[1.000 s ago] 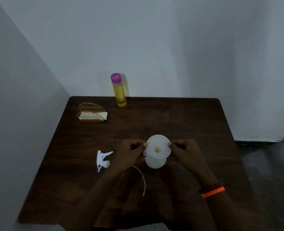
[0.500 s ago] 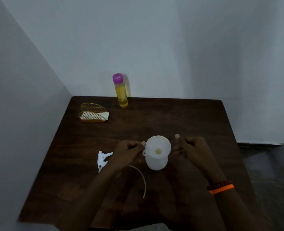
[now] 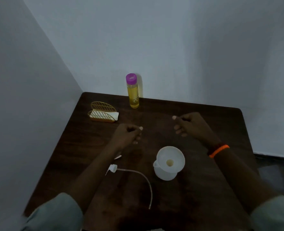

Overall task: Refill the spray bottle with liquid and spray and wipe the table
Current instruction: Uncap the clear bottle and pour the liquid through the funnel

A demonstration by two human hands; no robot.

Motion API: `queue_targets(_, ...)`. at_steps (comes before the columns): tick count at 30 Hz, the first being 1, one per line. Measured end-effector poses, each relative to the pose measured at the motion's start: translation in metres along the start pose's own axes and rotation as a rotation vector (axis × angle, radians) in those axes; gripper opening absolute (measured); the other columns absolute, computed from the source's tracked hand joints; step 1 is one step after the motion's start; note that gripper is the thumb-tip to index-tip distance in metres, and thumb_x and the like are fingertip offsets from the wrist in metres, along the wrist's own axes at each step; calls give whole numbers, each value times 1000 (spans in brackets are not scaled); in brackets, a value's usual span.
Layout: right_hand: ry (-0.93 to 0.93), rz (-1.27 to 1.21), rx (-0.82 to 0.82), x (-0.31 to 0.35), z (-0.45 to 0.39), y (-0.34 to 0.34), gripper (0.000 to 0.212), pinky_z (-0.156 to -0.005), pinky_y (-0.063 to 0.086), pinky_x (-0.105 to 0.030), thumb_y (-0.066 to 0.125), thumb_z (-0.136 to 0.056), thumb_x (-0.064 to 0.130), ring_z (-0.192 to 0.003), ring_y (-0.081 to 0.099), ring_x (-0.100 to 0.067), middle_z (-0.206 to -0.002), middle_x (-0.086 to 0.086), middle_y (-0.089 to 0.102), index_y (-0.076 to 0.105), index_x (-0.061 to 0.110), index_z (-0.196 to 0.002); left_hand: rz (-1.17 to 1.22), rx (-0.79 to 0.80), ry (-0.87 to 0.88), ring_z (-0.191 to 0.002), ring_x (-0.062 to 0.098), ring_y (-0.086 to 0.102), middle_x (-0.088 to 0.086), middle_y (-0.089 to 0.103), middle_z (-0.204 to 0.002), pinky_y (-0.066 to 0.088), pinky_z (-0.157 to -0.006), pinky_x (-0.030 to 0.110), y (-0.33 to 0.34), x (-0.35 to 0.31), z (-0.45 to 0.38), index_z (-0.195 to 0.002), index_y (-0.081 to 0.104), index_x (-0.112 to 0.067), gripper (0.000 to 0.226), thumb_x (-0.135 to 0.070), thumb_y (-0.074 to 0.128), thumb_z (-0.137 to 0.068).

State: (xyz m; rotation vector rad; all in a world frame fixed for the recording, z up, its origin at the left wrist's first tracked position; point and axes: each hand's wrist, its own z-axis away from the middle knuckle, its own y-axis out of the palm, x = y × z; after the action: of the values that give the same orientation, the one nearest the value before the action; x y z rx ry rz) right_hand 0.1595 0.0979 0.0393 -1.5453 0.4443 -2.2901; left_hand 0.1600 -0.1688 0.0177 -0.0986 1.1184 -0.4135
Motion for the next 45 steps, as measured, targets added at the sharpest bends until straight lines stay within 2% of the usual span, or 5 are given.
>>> queue_targets(6, -157, 265, 73, 17, -101, 31, 29, -65, 57, -33, 77, -81, 40, -66, 68, -15, -79, -2, 73, 75, 15, -94, -174, -186, 48, -79, 11, 71, 0, 74, -89, 58, -70, 26, -32, 3, -77, -107, 70, -18, 22, -33, 66, -92)
queue_targets(16, -327, 252, 135, 52, -199, 105, 91, -102, 49, -41, 84, -73, 36, -122, 57, -25, -137, -12, 56, 37, 11, -147, -275, -392, 372, -116, 20, 61, 9, 60, -133, 53, -91, 29, -60, -43, -160, -144, 46, -9, 79, -36, 81, -78)
queue_targets(25, -507, 58, 93, 69, -206, 117, 55, -86, 44, -10, 77, -81, 19, -106, 59, -11, -123, -6, 66, 55, 11, -131, -295, -312, 629, -119, 21, 60, 11, 63, -131, 55, -95, 36, -62, -65, -174, -133, 57, -4, 57, -20, 78, -83)
queue_targets(30, -534, 67, 102, 68, -181, 104, 52, -88, 55, -29, 76, -78, 31, -100, 67, -12, -113, -1, 71, 60, 15, -125, -303, -319, 660, -114, 19, 63, 10, 65, -128, 55, -95, 33, -59, -67, -150, -133, 59, -6, 60, -25, 81, -80)
queue_targets(45, -615, 154, -114, 70, -61, 55, 30, -69, 60, -36, 71, -82, 33, -76, 68, -7, -88, 4, 71, 63, 16, -105, -264, -398, 795, -112, 18, 63, 11, 67, -126, 51, -92, 19, -10, -106, -28, -132, 59, -5, 60, -28, 81, -80)
